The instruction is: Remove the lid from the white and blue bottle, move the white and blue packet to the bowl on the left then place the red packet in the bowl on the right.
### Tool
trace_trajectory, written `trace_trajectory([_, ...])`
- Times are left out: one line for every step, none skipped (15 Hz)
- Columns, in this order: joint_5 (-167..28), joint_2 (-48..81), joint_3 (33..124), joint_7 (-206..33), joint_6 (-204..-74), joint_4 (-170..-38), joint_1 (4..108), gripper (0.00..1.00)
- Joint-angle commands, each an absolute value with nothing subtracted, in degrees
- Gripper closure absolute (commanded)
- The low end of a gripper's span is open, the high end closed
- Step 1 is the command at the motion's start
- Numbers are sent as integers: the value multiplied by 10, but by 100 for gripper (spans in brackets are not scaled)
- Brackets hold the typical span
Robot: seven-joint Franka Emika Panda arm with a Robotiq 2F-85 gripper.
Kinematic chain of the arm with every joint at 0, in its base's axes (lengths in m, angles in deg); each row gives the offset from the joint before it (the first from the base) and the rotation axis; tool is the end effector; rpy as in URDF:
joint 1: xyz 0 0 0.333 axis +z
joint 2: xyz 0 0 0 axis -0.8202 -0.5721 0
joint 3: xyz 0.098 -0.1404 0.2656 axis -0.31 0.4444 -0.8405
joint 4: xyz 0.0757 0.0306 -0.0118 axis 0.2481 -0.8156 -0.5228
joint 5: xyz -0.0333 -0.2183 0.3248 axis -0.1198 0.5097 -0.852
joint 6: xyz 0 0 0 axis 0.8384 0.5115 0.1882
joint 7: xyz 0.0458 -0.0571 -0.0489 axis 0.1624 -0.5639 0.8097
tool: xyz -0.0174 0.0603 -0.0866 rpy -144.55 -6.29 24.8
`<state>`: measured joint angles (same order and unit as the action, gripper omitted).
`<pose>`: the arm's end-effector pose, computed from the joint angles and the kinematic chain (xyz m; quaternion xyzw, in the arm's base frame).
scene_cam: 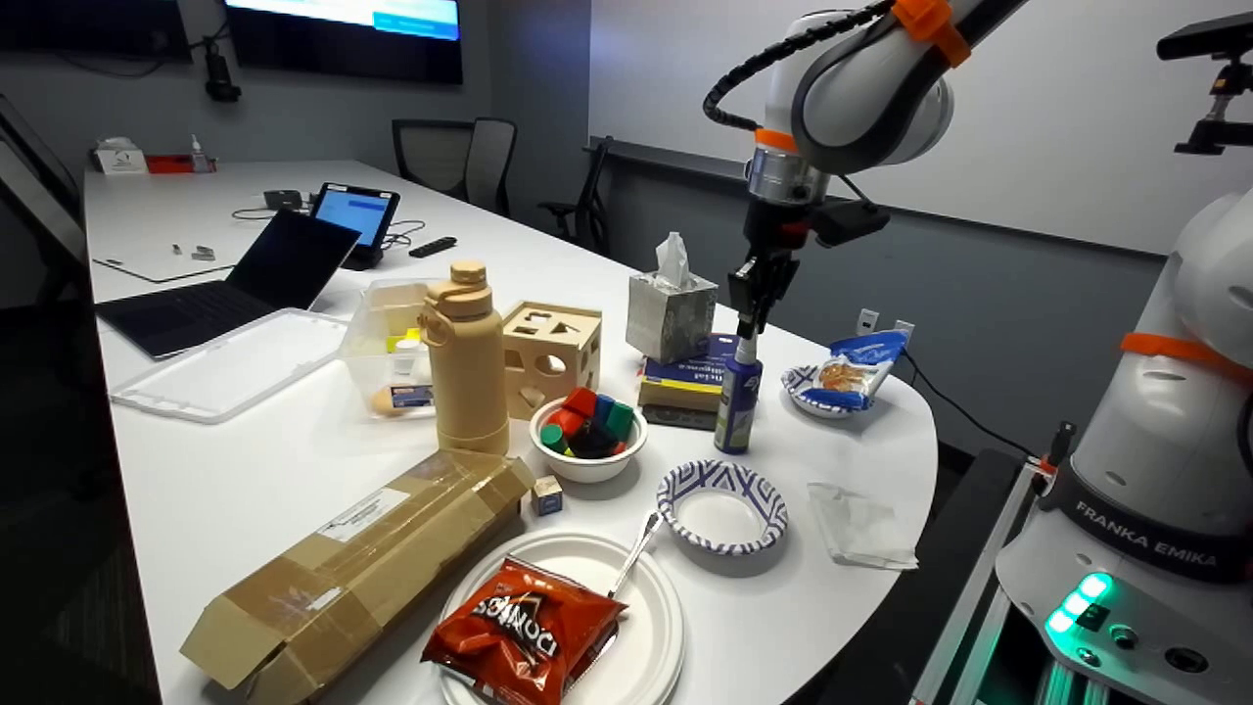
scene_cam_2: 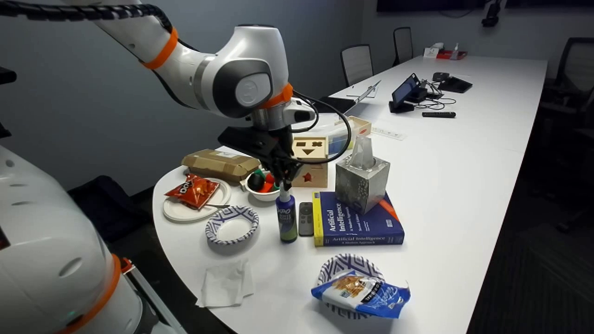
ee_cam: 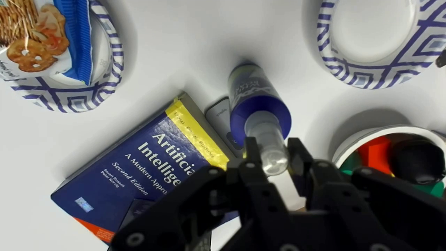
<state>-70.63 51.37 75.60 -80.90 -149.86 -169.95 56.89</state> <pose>0.3860 0.0070 0.3204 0.9985 0.0285 0.0471 0.0055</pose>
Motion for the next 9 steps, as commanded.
trace_trajectory([-706,516,749,-820,-1507,-1699,561,94])
trace_trajectory([-707,518,749,-820,-1506,-1699,561,94])
trace_trajectory([-705,520,749,-821,-1504,-1698,560,94])
trace_trajectory([-706,524,750,-817,-1501,-1696,562,94])
trace_trajectory([-704,527,749,-817,-1497,-1694,561,94])
trace_trajectory([-704,531,749,-816,-1492,-1690,562,94])
trace_trajectory([-701,534,748,-818,-1486,-1685,560,94])
trace_trajectory([-699,536,747,-818,-1479,-1679,560,94])
trace_trajectory([-700,538,747,-816,-1476,-1675,561,94])
